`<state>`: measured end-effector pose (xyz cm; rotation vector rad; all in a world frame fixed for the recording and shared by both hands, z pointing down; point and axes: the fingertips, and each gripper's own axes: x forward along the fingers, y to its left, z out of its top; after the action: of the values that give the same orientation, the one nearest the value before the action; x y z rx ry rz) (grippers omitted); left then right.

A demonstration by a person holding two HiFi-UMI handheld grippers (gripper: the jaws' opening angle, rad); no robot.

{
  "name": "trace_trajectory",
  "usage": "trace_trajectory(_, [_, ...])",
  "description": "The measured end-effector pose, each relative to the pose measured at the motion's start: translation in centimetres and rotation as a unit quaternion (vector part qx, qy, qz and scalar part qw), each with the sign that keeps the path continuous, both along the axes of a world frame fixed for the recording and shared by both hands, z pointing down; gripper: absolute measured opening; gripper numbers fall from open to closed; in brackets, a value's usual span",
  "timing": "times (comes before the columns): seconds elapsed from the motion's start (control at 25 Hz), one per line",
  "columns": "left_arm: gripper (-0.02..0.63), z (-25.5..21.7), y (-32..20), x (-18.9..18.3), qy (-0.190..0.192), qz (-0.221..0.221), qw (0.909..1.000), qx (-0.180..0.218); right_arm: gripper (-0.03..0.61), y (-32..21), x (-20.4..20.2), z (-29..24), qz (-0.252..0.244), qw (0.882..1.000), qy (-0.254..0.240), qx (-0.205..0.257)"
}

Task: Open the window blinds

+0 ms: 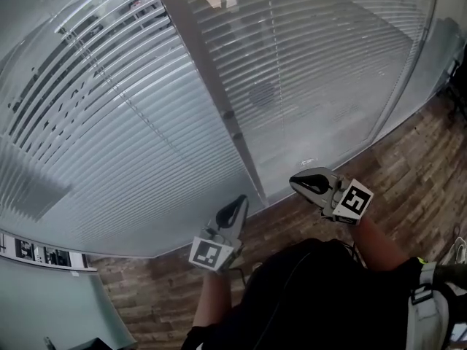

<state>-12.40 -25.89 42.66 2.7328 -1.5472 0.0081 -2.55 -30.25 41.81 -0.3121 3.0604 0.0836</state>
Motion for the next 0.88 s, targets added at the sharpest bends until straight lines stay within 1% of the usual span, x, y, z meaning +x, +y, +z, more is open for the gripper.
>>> trace_trajectory(0.16, [0.005, 1.0, -0.6, 1.0, 0.001, 0.0, 1.0, 0.001, 0.006, -0.8, 0.7, 1.1, -0.003, 1.0, 0.003, 0.002])
trace_trajectory(0.32, [0.005, 0.2, -1.1, 2.1, -0.001, -0.002, 1.0, -0.003, 0.006, -1.4, 1.5, 0.4, -0.005, 1.0, 0.011, 0.004])
trace_trajectory(0.44, [0.005, 0.3, -1.5, 2.7, -0.002, -0.003, 1.0, -0.006, 0.006, -2.0, 1.8, 1.0, -0.001, 1.0, 0.021, -0.003])
trace_trajectory(0.6, [0.005, 0.5, -1.8, 3.5, -0.005, -0.003, 0.9999, -0.009, 0.006, -2.5, 2.2, 1.1, -0.006, 1.0, 0.022, -0.004])
trace_trajectory(0.76, [0.004, 0.9, -2.2, 4.1, -0.007, -0.004, 0.9999, -0.011, 0.006, -2.8, 2.3, 1.2, -0.014, 1.0, 0.022, 0.007])
trace_trajectory(0.88, [0.005, 0.9, -2.6, 4.4, -0.01, -0.004, 0.9999, -0.012, 0.006, -2.8, 2.4, 1.6, -0.02, 0.999, 0.028, 0.0])
